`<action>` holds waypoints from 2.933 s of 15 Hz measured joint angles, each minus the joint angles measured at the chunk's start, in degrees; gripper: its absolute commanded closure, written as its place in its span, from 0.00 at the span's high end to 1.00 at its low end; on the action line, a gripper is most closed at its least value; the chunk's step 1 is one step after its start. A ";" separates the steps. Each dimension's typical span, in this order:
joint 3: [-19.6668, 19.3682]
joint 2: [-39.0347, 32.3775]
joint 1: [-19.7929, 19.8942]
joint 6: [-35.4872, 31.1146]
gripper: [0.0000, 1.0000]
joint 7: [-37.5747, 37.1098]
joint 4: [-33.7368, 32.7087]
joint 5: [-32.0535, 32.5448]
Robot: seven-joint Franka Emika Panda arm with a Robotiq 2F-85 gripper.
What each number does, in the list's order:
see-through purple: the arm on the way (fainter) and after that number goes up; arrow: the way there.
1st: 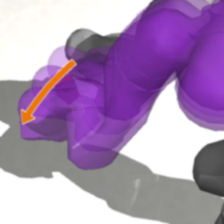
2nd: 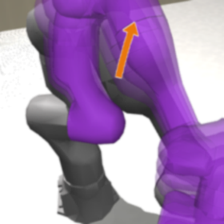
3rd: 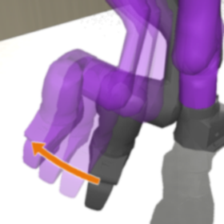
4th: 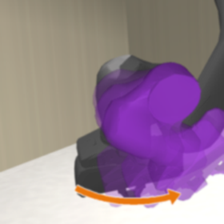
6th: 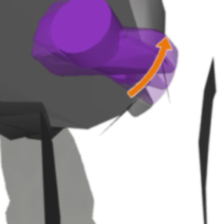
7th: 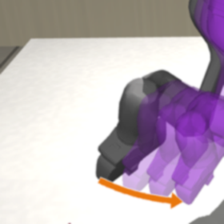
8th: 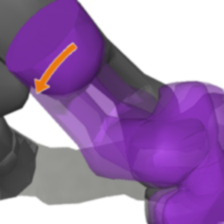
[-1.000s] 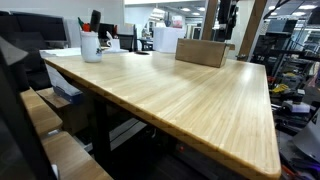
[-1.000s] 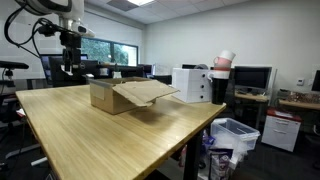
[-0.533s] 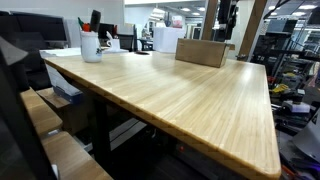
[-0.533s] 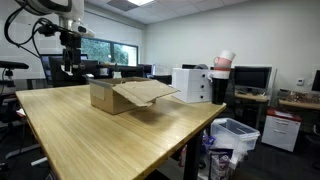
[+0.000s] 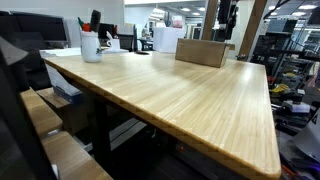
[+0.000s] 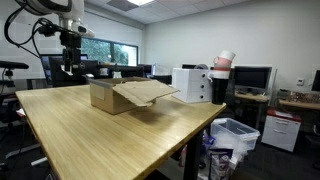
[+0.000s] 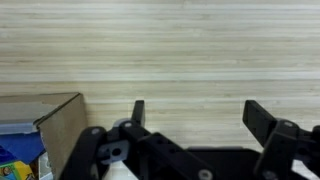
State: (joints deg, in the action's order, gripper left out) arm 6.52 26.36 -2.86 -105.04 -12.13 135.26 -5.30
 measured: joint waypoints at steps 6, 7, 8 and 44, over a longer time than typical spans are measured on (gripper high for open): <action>0.00 0.00 0.00 0.00 1.00 0.00 0.00 0.00; 0.00 0.00 0.00 0.00 1.00 0.00 0.00 0.00; 0.00 0.00 0.00 0.00 1.00 0.00 0.00 0.00; -4.09 0.47 8.31 -8.53 0.04 -5.84 -0.24 11.77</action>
State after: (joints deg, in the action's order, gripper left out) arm 2.43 26.83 5.45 -113.57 -17.97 135.02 6.47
